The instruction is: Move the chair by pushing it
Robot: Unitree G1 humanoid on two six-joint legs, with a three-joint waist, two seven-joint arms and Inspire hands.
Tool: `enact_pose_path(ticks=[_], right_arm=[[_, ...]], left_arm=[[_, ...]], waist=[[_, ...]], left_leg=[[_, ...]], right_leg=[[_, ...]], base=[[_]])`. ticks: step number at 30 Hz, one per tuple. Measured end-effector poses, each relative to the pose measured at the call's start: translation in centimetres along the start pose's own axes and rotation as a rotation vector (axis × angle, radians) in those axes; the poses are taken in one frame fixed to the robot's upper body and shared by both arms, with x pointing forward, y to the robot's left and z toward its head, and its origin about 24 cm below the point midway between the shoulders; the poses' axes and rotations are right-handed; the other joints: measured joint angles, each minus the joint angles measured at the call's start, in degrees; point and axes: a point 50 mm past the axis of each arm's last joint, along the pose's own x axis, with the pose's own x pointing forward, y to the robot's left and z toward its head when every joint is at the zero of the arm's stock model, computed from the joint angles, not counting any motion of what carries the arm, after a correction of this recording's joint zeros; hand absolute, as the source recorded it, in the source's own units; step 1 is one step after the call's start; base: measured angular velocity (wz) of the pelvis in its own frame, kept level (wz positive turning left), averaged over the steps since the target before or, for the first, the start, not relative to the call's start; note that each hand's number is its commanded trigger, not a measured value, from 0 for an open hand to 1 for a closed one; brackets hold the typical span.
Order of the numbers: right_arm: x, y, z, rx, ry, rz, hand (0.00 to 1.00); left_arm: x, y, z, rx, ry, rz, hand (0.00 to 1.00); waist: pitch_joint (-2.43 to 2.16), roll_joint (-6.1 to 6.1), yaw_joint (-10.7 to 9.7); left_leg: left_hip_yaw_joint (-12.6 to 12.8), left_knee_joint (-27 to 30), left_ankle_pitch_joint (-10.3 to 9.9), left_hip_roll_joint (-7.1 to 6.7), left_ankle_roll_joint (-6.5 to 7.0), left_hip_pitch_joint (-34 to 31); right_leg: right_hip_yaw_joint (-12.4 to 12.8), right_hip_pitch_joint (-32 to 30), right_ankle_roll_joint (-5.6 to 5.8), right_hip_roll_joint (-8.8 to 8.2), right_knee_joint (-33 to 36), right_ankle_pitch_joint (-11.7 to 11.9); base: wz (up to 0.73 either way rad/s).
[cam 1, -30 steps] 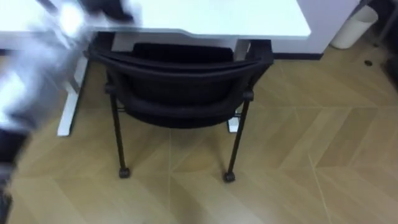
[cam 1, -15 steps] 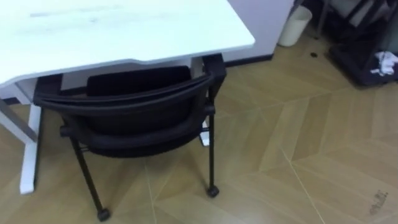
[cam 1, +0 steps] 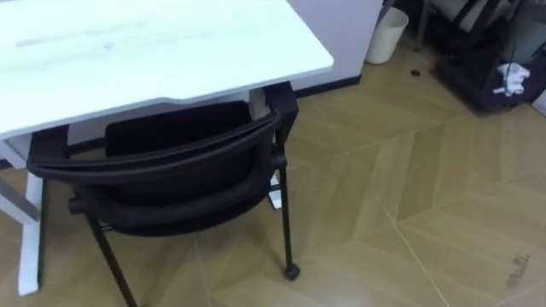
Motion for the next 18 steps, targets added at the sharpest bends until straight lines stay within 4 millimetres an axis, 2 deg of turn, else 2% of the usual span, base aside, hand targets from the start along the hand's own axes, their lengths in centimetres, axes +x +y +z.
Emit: enact_pose_path(ticks=[1,3,4,5,7,11,18], right_arm=[[-0.1,-1.1,-2.1,-0.014,0.083,-0.030,0.00],[-1.9,-4.7,-8.9,-0.089,0.358,-0.122,0.00],[-2.5,-5.4,-10.3,-0.115,0.412,-0.134,0.00],[-3.5,-6.4,-12.4,-0.193,0.505,-0.137,0.00],[-5.0,-7.5,-14.7,-0.292,0.632,-0.108,0.00],[-6.2,-5.8,-16.6,-0.376,0.743,0.002,0.00],[-7.5,2.9,-17.6,-0.562,0.754,0.423,0.00]], left_arm=[[-0.4,0.2,-1.9,0.027,0.074,-0.015,0.00],[-2.1,2.0,-8.1,0.117,0.332,-0.040,0.00],[-2.5,2.3,-9.1,0.139,0.375,-0.049,0.00],[-3.4,3.3,-11.2,0.192,0.462,-0.064,0.00],[-5.4,3.5,-13.8,0.268,0.594,-0.146,0.00],[-6.9,1.4,-15.0,0.329,0.698,-0.324,0.00],[-8.5,-6.6,-12.7,0.392,0.645,-0.697,0.00]], waist=[[-0.02,0.15,-0.20],[-0.04,0.42,-1.51],[-0.02,0.40,-1.88],[0.00,0.45,-2.05],[0.10,0.40,-3.27],[0.28,0.04,-4.19],[0.53,-0.23,-4.43]], left_leg=[[-0.03,0.20,-0.31,-0.02,0.07,0.26],[-0.16,0.91,-1.38,-0.21,0.04,1.31],[-0.18,0.83,-1.46,-0.29,0.01,1.55],[-0.05,0.77,-1.62,-0.31,0.05,1.96],[-0.02,0.76,-1.73,-0.39,0.21,2.26],[0.08,0.82,-1.82,-0.47,0.38,2.51],[-0.01,0.72,-1.81,-0.84,0.40,2.41]], right_leg=[[0.05,0.18,0.09,-0.11,0.49,-0.42],[0.13,0.25,0.39,-0.69,2.55,-2.45],[0.11,0.27,0.49,-0.83,2.83,-2.88],[0.51,0.59,0.55,-0.85,3.06,-3.37],[0.72,1.03,0.71,-1.05,3.34,-3.54],[1.10,1.23,0.83,-1.15,3.37,-3.50],[1.30,1.17,0.86,-0.93,3.20,-3.48]], base=[[0.06],[0.05],[0.00],[0.00],[0.00],[-0.01],[0.00]])
